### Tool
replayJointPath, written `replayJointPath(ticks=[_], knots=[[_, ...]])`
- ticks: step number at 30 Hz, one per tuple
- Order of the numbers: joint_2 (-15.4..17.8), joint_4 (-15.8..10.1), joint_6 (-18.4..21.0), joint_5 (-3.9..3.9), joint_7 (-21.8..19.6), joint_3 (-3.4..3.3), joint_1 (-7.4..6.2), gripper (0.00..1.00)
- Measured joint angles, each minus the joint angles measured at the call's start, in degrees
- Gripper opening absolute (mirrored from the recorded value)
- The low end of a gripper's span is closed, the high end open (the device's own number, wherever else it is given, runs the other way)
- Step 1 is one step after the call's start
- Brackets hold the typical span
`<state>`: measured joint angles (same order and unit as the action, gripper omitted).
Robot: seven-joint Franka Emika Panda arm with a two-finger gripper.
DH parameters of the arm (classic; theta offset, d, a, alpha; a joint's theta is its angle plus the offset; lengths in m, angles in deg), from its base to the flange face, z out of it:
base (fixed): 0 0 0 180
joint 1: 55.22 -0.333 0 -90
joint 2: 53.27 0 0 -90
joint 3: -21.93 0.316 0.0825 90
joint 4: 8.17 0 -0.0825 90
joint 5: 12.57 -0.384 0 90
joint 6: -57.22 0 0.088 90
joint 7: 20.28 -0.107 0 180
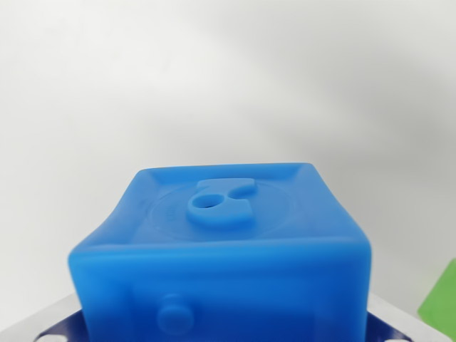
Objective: Stack cube
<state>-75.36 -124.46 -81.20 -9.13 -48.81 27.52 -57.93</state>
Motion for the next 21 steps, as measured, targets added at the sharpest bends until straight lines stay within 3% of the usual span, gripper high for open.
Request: replayJointPath(ticks=[21], knots=[[2.0, -1.3, 0.8, -0.63, 0.0, -0.62, 3.27, 0.0]])
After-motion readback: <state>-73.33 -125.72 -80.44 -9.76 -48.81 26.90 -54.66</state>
